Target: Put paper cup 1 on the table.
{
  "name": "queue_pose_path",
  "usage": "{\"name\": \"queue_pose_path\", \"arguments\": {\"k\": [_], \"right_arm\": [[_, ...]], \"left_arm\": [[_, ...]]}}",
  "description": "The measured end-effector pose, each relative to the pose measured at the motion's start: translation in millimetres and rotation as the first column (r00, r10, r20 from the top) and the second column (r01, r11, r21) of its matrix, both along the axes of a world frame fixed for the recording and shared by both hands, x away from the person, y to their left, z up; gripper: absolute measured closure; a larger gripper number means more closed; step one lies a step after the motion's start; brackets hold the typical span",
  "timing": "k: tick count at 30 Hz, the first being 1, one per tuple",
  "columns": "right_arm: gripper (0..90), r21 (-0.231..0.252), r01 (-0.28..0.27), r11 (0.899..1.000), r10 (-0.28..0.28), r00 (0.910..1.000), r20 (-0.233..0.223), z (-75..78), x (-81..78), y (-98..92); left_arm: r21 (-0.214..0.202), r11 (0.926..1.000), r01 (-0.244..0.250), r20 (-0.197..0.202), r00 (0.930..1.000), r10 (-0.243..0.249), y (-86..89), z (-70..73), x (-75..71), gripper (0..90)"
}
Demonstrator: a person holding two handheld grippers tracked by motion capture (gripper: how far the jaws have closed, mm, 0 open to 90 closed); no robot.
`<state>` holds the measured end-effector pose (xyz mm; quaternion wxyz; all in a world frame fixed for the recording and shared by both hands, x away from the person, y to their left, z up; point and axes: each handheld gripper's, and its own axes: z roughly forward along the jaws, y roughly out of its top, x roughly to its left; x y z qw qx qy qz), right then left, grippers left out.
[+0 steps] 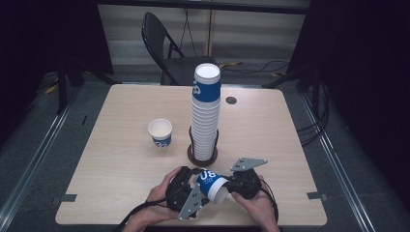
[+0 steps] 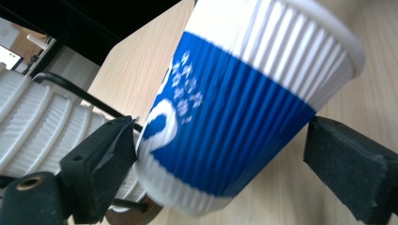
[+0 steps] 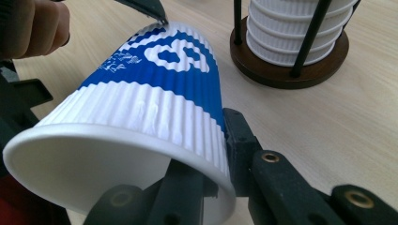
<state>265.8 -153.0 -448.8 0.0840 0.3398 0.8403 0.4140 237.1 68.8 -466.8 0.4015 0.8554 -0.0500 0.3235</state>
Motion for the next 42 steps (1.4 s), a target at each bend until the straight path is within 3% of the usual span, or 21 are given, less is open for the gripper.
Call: {"name": "queue_pose_path", "arguments": {"k": [14, 30, 42], "right_arm": [[85.8, 0.029, -0.009, 1.000, 0.009, 0.9998, -0.016, 1.2, 2.8, 4.9], [85.8, 0.068, -0.014, 0.998, 0.017, 0.9985, -0.053, 0.1, 7.1, 4.4], [84.9, 0.077, -0.026, 0.997, 0.031, 0.9972, -0.068, -0.9, 8.9, 9.2]], "left_arm": [[0.043, 0.9988, 0.022, 0.078, 0.9967, -0.026, -17.2, -0.1, -6.2, 6.9], [0.031, 0.9984, 0.047, 0.072, 0.9962, -0.049, -20.7, 1.7, -8.1, 7.8], [0.025, 0.9961, 0.085, 0.066, 0.9941, -0.087, -25.4, 2.4, -10.3, 14.7]]}}
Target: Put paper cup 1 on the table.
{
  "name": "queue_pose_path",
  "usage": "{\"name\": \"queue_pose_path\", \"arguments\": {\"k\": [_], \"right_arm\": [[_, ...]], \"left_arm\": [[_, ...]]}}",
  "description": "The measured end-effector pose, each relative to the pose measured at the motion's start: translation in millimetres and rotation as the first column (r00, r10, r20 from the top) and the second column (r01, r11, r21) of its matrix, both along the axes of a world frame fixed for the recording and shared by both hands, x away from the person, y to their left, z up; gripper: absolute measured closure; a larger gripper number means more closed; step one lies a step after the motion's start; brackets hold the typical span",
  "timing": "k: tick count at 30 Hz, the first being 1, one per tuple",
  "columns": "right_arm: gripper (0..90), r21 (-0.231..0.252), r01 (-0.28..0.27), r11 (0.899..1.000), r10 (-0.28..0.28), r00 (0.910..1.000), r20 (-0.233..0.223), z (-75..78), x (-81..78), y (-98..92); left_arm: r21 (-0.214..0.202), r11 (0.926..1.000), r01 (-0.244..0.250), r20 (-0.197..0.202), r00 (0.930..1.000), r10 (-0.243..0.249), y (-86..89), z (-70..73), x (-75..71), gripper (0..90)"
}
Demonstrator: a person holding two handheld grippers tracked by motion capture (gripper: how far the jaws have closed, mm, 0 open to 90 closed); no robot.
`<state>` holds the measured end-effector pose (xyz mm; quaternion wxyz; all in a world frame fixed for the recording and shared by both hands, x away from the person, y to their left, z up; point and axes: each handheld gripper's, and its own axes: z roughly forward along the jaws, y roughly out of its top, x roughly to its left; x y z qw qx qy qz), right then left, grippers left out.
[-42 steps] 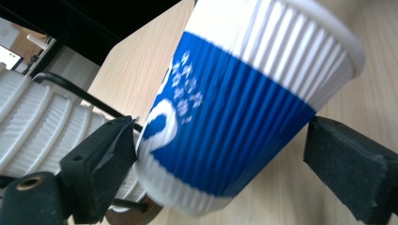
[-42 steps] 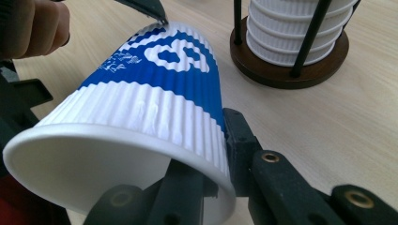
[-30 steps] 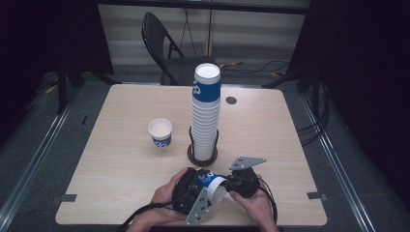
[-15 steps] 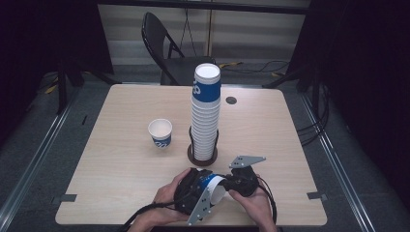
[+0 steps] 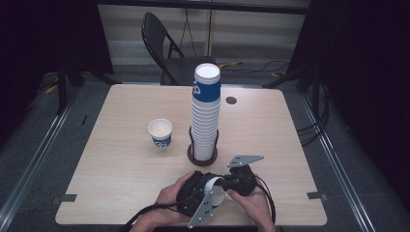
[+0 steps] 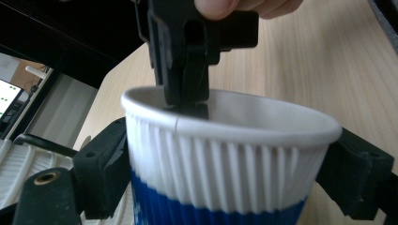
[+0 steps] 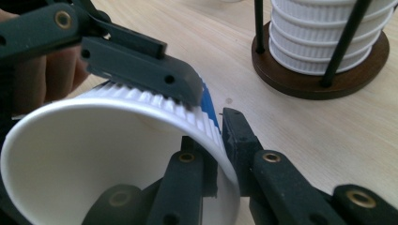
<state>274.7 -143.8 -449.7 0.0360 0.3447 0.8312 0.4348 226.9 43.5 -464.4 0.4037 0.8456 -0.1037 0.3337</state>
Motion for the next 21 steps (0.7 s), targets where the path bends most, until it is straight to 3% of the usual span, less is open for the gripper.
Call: {"name": "queue_pose_path", "arguments": {"k": [11, 17, 21], "right_arm": [[86.2, 0.030, 0.006, 1.000, -0.005, 0.9998, -0.018, -0.6, 0.1, -0.4], [79.4, 0.069, 0.032, 0.997, -0.031, 0.9994, -0.018, -2.1, 0.7, -1.3], [72.1, 0.103, 0.072, 0.992, -0.072, 0.9974, -0.006, -3.4, -0.9, -3.4]], "left_arm": [[-0.034, 0.9993, -0.017, -0.026, 0.9995, 0.016, 0.5, 2.6, 2.4, 16.7], [-0.079, 0.9966, -0.020, -0.059, 0.9981, 0.015, 4.2, 5.7, 5.4, 17.9], [-0.110, 0.9926, -0.051, -0.080, 0.9959, 0.043, 8.1, 6.0, 9.4, 17.8]]}}
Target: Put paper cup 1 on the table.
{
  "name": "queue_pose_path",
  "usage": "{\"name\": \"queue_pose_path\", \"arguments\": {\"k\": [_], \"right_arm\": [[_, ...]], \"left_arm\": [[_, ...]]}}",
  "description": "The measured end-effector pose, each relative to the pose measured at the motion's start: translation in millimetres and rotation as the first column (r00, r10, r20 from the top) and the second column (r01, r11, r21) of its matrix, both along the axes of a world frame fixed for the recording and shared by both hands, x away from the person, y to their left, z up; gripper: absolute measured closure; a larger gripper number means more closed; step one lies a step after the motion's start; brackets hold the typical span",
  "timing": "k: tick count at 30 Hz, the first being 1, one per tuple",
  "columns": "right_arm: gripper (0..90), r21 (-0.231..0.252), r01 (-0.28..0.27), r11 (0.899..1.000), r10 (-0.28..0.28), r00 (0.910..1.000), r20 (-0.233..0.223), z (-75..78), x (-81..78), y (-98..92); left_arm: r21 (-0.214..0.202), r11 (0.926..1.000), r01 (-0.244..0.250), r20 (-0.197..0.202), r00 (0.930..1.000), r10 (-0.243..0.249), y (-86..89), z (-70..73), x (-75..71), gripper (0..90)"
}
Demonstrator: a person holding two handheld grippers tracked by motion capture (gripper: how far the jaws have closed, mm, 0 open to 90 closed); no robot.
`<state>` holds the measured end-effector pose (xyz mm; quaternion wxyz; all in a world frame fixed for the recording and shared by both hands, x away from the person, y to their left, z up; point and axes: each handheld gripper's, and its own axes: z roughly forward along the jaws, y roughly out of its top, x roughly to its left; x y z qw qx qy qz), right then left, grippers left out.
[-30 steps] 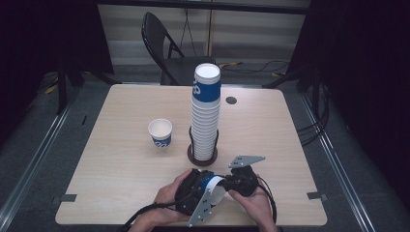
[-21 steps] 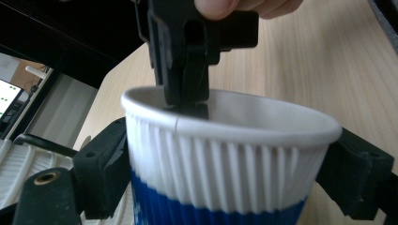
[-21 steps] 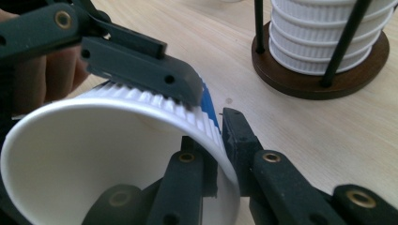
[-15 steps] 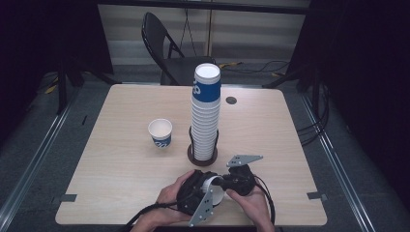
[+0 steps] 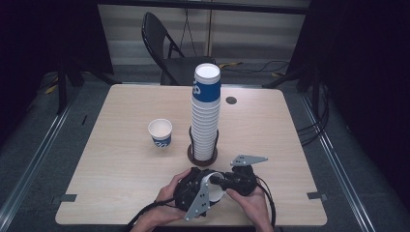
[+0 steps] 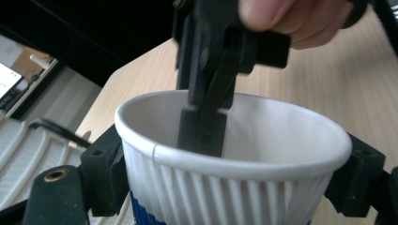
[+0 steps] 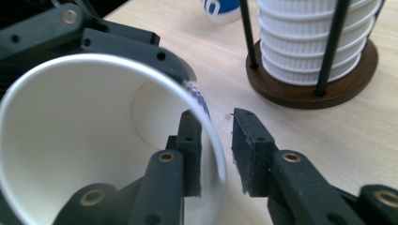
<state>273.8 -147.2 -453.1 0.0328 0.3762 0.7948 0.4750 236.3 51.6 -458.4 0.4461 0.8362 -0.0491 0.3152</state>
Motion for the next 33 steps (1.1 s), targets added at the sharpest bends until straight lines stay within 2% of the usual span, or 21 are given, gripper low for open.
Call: {"name": "queue_pose_path", "arguments": {"k": [4, 6, 9, 11, 14, 19, 21, 22, 24, 27, 30, 31, 33], "right_arm": [[67.0, 0.050, 0.031, 0.998, -0.033, 0.9990, 0.031, 1.0, -3.1, -5.6], [65.4, 0.063, 0.040, 0.997, -0.043, 0.9982, 0.042, 1.1, -4.5, -7.8], [62.9, 0.087, 0.056, 0.995, -0.061, 0.9963, 0.060, 0.8, -5.7, -10.8], [62.1, 0.113, 0.070, 0.991, -0.078, 0.9945, 0.069, 0.8, -6.3, -12.5], [59.1, 0.138, 0.087, 0.987, -0.100, 0.9909, 0.090, 1.2, -6.2, -14.1], [52.3, 0.174, 0.125, 0.977, -0.151, 0.9780, 0.144, 3.5, -7.2, -16.9], [50.9, 0.182, 0.136, 0.974, -0.167, 0.9721, 0.165, 4.0, -8.1, -18.3], [49.1, 0.182, 0.147, 0.972, -0.179, 0.9689, 0.171, 4.2, -8.7, -19.1], [47.2, 0.196, 0.169, 0.966, -0.206, 0.9606, 0.187, 4.1, -9.6, -21.8], [42.8, 0.195, 0.196, 0.961, -0.236, 0.9488, 0.210, 3.0, -11.6, -24.6], [38.6, 0.196, 0.227, 0.954, -0.269, 0.9360, 0.227, 0.0, -13.8, -27.5], [37.3, 0.197, 0.240, 0.951, -0.283, 0.9313, 0.230, -1.2, -14.6, -28.5], [35.2, 0.192, 0.266, 0.945, -0.308, 0.9203, 0.241, -3.6, -16.1, -30.9]], "left_arm": [[-0.043, 0.9988, -0.021, -0.046, 0.9987, 0.019, 6.3, 1.1, 5.4, 17.5], [-0.074, 0.9969, -0.028, -0.085, 0.9961, 0.022, 9.9, 1.2, 8.8, 17.5], [-0.101, 0.9936, -0.049, -0.118, 0.9924, 0.037, 14.1, 0.6, 13.1, 17.5], [-0.134, 0.9882, -0.074, -0.161, 0.9856, 0.052, 17.8, 0.0, 16.6, 17.5], [-0.158, 0.9819, -0.104, -0.195, 0.9781, 0.073, 22.2, -0.6, 21.5, 17.5], [-0.196, 0.9709, -0.137, -0.236, 0.9678, 0.089, 31.4, 1.2, 28.5, 17.7], [-0.211, 0.9636, -0.163, -0.254, 0.9612, 0.107, 35.2, 1.8, 31.2, 17.6], [-0.218, 0.9589, -0.181, -0.270, 0.9555, 0.119, 37.5, 2.1, 33.2, 17.6], [-0.233, 0.9534, -0.191, -0.288, 0.9499, 0.120, 41.3, 2.8, 35.5, 17.6], [-0.268, 0.9410, -0.207, -0.320, 0.9405, 0.115, 48.4, 4.8, 38.5, 17.6], [-0.293, 0.9265, -0.236, -0.341, 0.9313, 0.129, 55.8, 7.4, 41.4, 17.5], [-0.307, 0.9191, -0.247, -0.350, 0.9273, 0.132, 57.0, 7.6, 41.7, 17.5], [-0.325, 0.9100, -0.258, -0.360, 0.9234, 0.134, 62.0, 9.6, 43.3, 17.5]]}}
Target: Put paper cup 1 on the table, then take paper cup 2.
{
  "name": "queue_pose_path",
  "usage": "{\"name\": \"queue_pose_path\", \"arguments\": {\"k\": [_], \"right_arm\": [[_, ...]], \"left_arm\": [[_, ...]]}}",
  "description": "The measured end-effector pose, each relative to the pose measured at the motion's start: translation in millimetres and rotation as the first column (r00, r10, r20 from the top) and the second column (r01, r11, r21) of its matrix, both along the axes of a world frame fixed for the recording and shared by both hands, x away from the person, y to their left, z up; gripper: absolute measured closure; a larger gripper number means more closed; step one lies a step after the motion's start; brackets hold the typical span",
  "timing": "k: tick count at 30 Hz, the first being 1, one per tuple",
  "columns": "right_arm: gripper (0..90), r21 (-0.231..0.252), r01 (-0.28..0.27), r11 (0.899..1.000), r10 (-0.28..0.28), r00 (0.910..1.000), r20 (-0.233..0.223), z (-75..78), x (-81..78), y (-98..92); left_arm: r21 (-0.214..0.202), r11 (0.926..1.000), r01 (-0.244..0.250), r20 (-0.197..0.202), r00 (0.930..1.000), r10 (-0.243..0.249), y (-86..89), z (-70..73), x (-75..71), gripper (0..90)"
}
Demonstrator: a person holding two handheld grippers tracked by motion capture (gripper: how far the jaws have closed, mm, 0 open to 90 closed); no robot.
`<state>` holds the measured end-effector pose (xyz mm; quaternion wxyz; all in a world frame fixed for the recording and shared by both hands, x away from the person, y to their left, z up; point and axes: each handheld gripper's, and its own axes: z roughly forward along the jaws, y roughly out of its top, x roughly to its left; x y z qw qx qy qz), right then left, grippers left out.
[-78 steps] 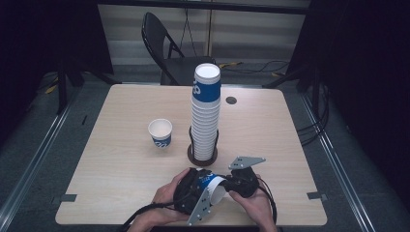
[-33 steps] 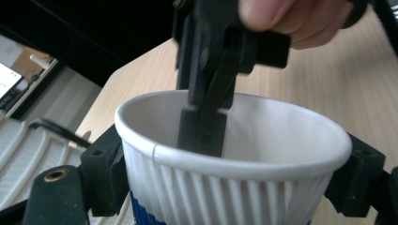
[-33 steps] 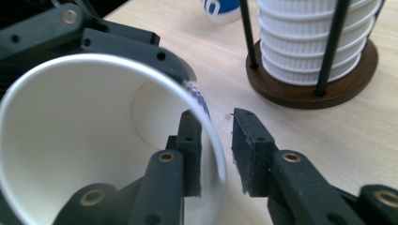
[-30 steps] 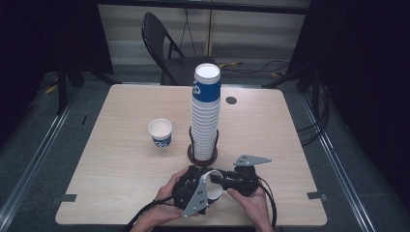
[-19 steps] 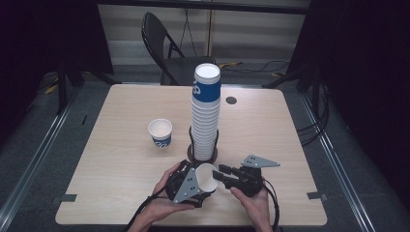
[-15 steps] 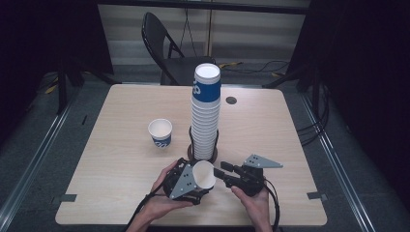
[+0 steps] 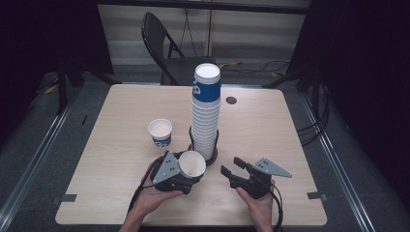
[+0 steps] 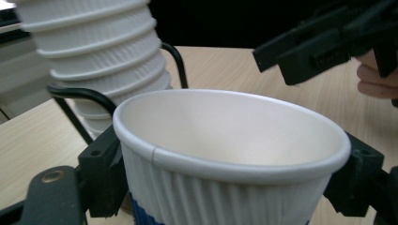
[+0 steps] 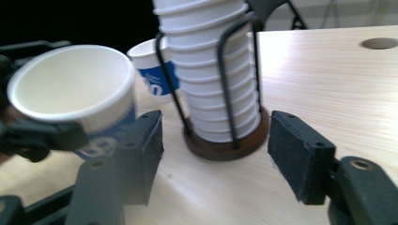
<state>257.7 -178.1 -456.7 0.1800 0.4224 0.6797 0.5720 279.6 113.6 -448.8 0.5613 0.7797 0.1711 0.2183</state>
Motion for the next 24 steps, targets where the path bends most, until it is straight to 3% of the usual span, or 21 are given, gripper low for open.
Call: {"name": "queue_pose_path", "arguments": {"k": [4, 10, 12, 17, 24], "right_arm": [[29.5, 0.008, 0.060, 0.998, -0.061, 0.9979, 0.021, -4.8, -2.0, -6.7], [20.5, 0.019, 0.154, 0.988, -0.155, 0.9874, 0.034, -14.6, -1.0, -13.4], [17.0, 0.019, 0.173, 0.985, -0.174, 0.9843, 0.030, -17.5, -0.5, -13.7], [18.0, -0.007, 0.223, 0.975, -0.222, 0.9741, 0.041, -22.6, -0.4, -16.2], [18.5, -0.016, 0.258, 0.966, -0.257, 0.9653, 0.047, -29.8, -0.2, -18.6]], "left_arm": [[-0.051, 0.9986, -0.018, -0.022, 0.9996, 0.017, 11.9, 3.8, 4.4, 17.5], [-0.103, 0.9924, -0.068, -0.045, 0.9970, 0.063, 30.2, 7.5, 12.7, 17.4], [-0.124, 0.9886, -0.086, -0.058, 0.9951, 0.079, 36.6, 9.0, 15.8, 17.4], [-0.178, 0.9732, -0.146, -0.076, 0.9881, 0.134, 53.8, 12.7, 24.2, 17.4], [-0.197, 0.9578, -0.209, -0.085, 0.9770, 0.196, 74.3, 18.9, 34.6, 17.4]]}}
